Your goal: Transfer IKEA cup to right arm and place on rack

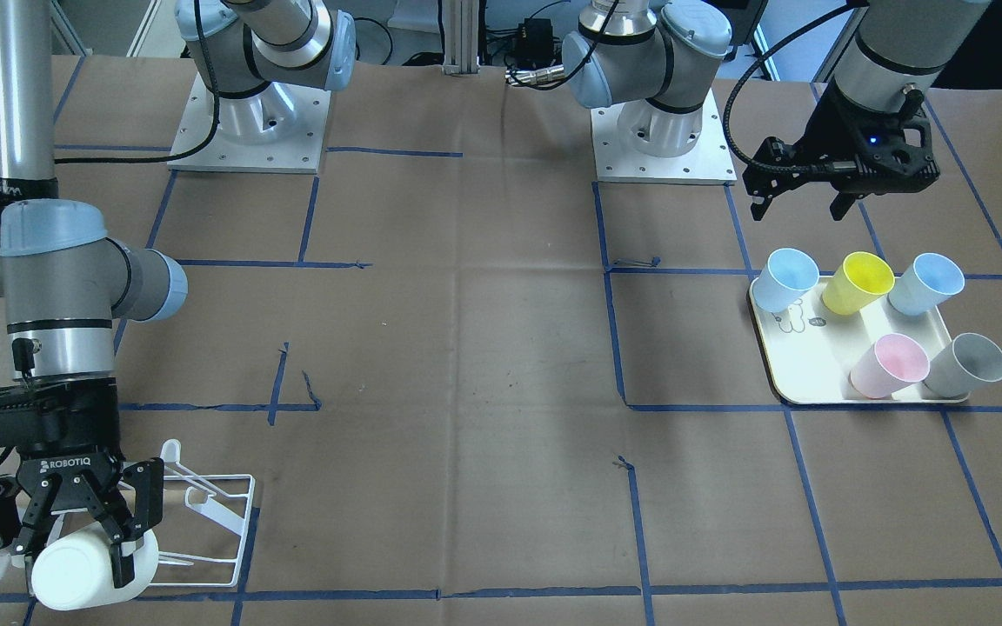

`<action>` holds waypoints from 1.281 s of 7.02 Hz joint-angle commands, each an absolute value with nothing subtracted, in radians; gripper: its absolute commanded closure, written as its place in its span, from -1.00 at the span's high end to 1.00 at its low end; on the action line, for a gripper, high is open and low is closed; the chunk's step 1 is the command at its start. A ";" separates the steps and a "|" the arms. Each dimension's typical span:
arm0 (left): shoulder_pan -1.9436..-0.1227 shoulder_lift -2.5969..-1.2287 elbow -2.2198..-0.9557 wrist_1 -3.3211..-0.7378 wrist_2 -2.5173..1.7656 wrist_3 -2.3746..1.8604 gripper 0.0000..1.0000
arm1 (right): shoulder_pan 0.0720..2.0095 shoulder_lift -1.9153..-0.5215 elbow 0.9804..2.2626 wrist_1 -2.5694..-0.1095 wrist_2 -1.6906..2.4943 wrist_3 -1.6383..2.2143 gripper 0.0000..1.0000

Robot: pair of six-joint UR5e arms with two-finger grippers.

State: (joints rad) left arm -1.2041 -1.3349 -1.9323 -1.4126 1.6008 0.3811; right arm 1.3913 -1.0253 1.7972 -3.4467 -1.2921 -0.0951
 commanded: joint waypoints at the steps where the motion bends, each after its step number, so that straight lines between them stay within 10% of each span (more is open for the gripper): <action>1: -1.038 -1.263 -2.052 -1.404 1.591 0.555 0.97 | 1.393 -1.022 1.809 -3.462 -1.293 -0.092 -0.42; 7: -0.936 -1.267 -2.196 -1.263 1.534 0.707 0.96 | 1.413 -1.009 1.824 -3.461 -1.295 -0.081 -0.35; 9: -0.936 -1.301 -2.267 -1.133 1.535 0.710 0.95 | 1.413 -1.012 1.821 -3.447 -1.295 -0.066 0.99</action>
State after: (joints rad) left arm -0.9355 -1.2747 -2.2269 -1.2139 1.5352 0.7084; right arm 1.4120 -1.0108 1.8211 -3.4576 -1.2947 -0.0794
